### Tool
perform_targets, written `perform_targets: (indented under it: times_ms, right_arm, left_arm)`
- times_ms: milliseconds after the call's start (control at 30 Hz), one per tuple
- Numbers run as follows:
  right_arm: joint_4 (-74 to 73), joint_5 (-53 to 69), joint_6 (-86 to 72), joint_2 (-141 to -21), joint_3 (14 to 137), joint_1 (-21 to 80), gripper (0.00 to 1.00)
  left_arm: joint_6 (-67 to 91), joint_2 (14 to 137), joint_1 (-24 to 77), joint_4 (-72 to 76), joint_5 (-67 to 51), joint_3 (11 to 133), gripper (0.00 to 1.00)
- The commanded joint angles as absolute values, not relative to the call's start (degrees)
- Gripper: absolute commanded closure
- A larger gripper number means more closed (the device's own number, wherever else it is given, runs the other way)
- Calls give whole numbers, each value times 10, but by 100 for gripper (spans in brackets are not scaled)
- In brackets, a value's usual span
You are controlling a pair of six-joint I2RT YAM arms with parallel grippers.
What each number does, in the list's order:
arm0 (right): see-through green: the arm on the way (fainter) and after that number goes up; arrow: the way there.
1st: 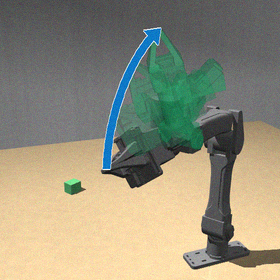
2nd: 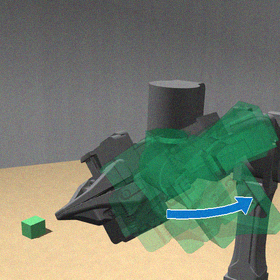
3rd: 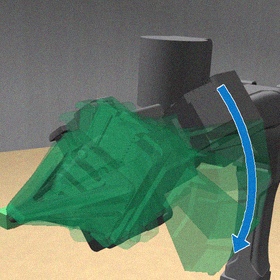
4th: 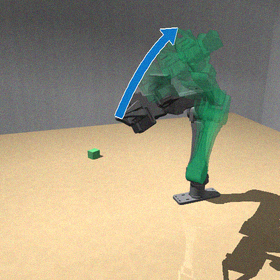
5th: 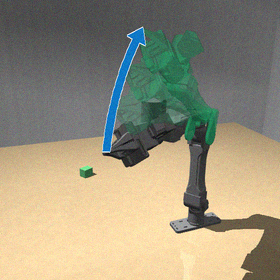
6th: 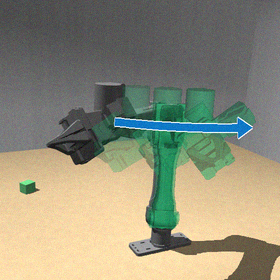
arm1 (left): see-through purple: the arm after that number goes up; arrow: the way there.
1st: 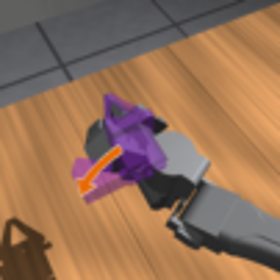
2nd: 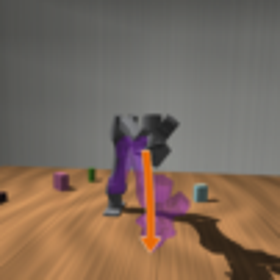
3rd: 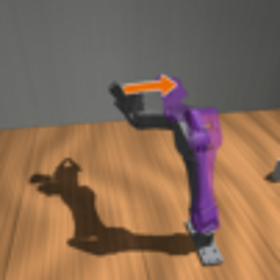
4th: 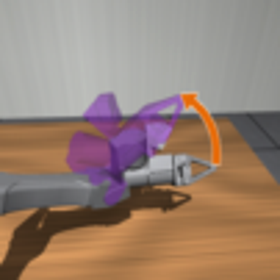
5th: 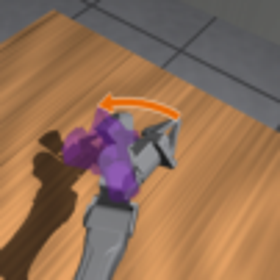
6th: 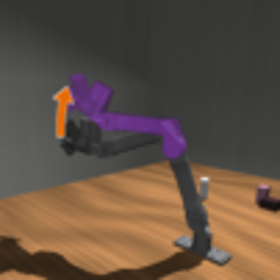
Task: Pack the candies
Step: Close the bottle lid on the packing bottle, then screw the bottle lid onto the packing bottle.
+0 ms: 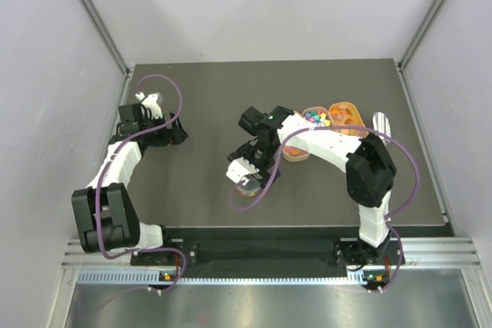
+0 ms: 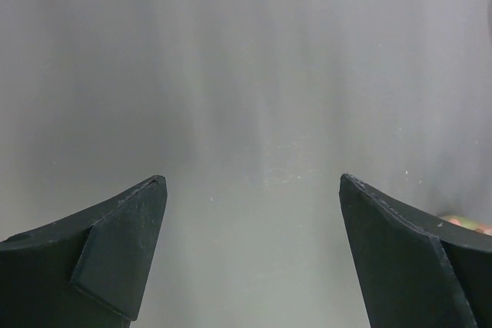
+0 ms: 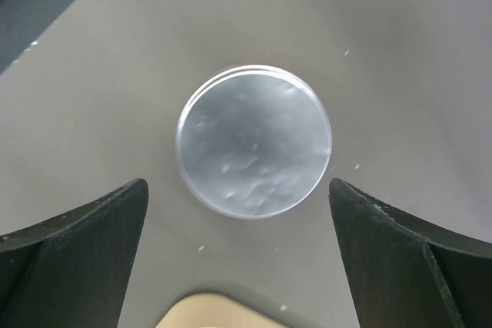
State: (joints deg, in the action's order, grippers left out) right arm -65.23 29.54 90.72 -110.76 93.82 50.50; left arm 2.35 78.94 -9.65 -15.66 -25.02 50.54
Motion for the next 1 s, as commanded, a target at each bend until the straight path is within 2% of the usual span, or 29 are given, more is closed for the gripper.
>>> perform_targets:
  times_ms: [0,33,100,133,167,233,267,367,600,833,967]
  right_arm:
    - [-682,286,878,-1061,923,489,0]
    - [-680,287,864,-1055,924,473,0]
    - [-677,313,819,-1050,939,456,13]
    - [-674,322,803,-1049,946,448,23]
    - [-671,336,789,-1050,959,448,52]
    - [-657,357,751,-1052,969,455,93]
    - [-635,366,724,-1049,963,460,100]
    - [-566,371,680,-1051,951,484,100]
    - [-566,374,698,-1082,937,529,100]
    - [-566,349,678,-1146,914,534,100]
    - [-539,340,675,-1141,898,525,100]
  left_arm:
    - [-30,737,-94,-168,-294,514,3]
    - [-73,727,-94,-174,-297,510,6]
    - [-135,700,-95,-209,-304,495,24]
    - [-208,683,-94,-226,-308,488,45]
    - [-240,675,-94,-235,-310,481,98]
    - [-321,649,-94,-271,-328,458,100]
    - [-356,641,-94,-289,-341,453,100]
    - [-420,617,-94,-324,-382,428,100]
    - [-468,601,-95,-371,-417,401,100]
    - [-439,560,-95,-292,-430,361,100]
    - [-420,562,-94,-280,-435,373,100]
